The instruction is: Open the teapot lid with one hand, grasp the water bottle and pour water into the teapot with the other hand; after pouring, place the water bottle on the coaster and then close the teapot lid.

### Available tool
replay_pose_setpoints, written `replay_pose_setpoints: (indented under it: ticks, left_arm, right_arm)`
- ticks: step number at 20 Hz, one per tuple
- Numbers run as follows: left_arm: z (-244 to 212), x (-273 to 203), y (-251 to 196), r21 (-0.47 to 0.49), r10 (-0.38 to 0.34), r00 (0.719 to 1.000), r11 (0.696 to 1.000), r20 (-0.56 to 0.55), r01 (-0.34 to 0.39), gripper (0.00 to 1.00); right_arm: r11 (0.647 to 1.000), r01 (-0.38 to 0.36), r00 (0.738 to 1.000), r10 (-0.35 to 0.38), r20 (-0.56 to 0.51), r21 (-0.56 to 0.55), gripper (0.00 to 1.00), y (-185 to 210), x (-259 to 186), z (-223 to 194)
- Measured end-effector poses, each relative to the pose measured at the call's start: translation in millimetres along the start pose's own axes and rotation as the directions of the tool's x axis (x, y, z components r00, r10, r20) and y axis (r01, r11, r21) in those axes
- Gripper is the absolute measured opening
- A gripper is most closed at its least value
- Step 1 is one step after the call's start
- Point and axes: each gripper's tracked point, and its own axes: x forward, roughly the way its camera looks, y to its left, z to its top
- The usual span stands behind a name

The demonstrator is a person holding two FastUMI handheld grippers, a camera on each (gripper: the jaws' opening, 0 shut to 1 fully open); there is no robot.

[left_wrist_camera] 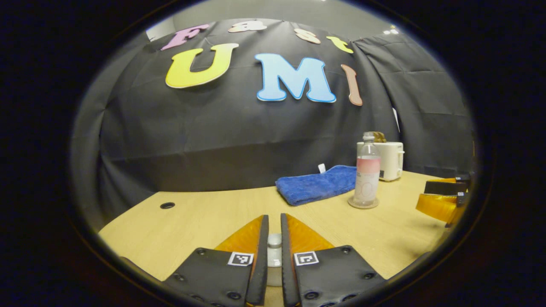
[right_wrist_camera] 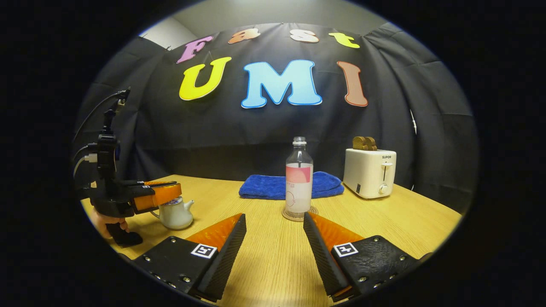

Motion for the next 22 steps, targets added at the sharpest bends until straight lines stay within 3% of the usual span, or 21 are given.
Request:
replay_pose_setpoints:
  ticks: [3,11,17,18,19,22]
  left_arm:
    - [4.6,-11.2,5.7,-0.02,0.036,0.999,0.999,0.029,-0.036,0.26]
    - [8.5,-46.0,-1.6,-0.031,0.103,0.991,0.994,0.08,-0.1,0.22]
    - [7.8,-73.6,-13.5,-0.034,0.132,0.987,0.991,0.088,-0.13,0.25]
    - [7.8,-79.5,-15.1,-0.035,0.138,0.987,0.99,0.087,-0.136,0.2]
    - [7.2,-84.7,-17.6,-0.035,0.144,0.986,0.989,0.087,-0.141,0.25]
    - [7.0,-104.6,-25.3,-0.036,0.168,0.982,0.986,0.088,-0.165,0.25]
  right_arm:
    - [1.0,0.001,1.0,-0.001,0.013,-0.001,0.84,0.8,-1.6,1.0]
    - [1.0,0.009,0.999,-0.008,0.042,-0.003,0.84,7.1,-24.3,3.6]
    - [1.0,0.0,0.998,0.0,0.061,-0.004,0.84,18.1,-40.8,4.0]
    - [1.0,0.0,0.998,0.0,0.06,-0.004,0.84,19.0,-42.8,4.3]
    - [1.0,0.001,0.998,0.0,0.061,-0.004,0.84,19.6,-45.0,4.2]
    - [1.0,0.005,0.998,-0.005,0.06,-0.003,0.84,22.8,-52.8,3.5]
